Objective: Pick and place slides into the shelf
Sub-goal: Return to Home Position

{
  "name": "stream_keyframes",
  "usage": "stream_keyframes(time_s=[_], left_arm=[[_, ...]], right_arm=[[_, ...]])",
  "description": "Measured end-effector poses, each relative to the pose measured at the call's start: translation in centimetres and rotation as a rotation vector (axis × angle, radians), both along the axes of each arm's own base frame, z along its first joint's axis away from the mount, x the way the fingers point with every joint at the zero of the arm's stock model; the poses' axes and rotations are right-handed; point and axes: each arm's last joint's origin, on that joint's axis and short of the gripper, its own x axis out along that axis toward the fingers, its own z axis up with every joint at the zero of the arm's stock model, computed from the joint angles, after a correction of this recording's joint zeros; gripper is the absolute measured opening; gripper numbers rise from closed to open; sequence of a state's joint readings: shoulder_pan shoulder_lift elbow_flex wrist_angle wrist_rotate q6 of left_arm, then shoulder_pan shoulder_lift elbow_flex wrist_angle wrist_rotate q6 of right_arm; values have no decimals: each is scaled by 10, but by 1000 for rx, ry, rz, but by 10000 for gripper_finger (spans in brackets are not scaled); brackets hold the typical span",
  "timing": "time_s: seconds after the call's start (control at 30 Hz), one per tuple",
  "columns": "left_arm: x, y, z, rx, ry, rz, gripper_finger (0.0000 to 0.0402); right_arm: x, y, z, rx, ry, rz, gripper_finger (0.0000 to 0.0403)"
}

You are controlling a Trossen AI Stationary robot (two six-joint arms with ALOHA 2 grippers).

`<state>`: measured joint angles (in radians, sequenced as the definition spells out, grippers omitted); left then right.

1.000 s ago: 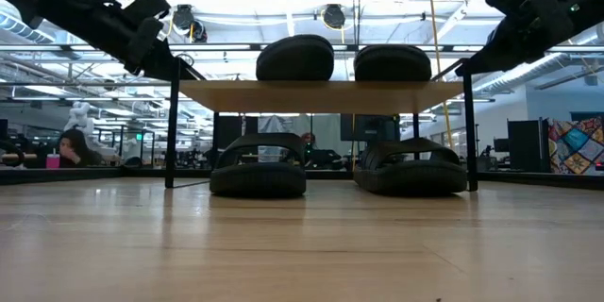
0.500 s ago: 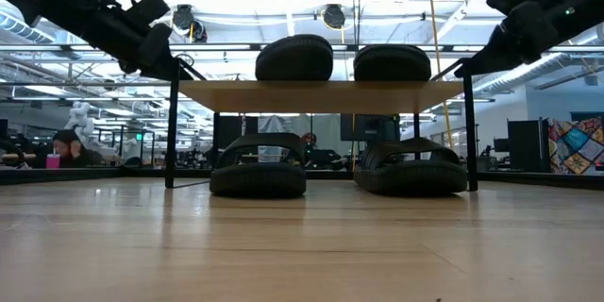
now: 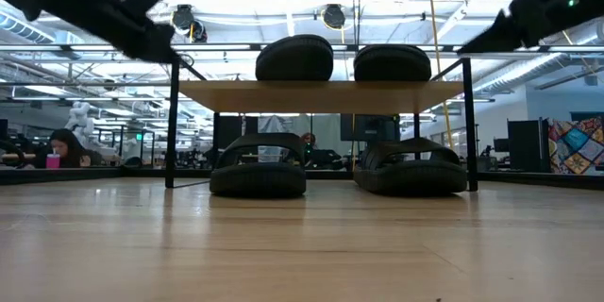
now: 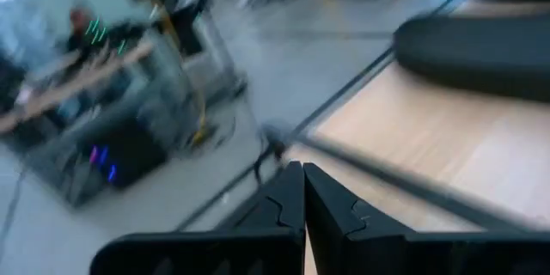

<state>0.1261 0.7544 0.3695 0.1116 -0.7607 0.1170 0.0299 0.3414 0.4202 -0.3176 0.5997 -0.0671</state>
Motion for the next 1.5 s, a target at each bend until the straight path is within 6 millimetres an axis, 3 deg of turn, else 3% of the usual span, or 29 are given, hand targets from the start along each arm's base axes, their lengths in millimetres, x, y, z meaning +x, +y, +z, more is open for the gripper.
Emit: stream_keyframes(time_s=[0.33, 0.57, 0.73, 0.97, 1.07, 1.27, 1.5], left_arm=[[0, -17, 36, 246, -170, -699, 0], [-4, -25, 50, 243, -129, -784, 0], [-24, -37, 58, 272, -159, -840, 0], [-50, -41, 41, 281, -139, -821, 0], [-58, -41, 33, 282, -172, -826, 0], [-61, -42, 6, 285, -157, -854, 0], [-59, -45, -16, 246, -147, -958, 0]], right_arm=[[-3, 9, 36, 31, -208, 354, 0], [-2, 15, 46, 176, -272, 516, 0], [-10, 16, 44, 183, -269, 527, 0], [-21, 12, 34, 119, -239, 387, 0], [-22, 13, 28, 123, -257, 412, 0], [-15, 15, 5, 146, -214, 462, 0], [-9, 18, -2, 128, -272, 575, 0]])
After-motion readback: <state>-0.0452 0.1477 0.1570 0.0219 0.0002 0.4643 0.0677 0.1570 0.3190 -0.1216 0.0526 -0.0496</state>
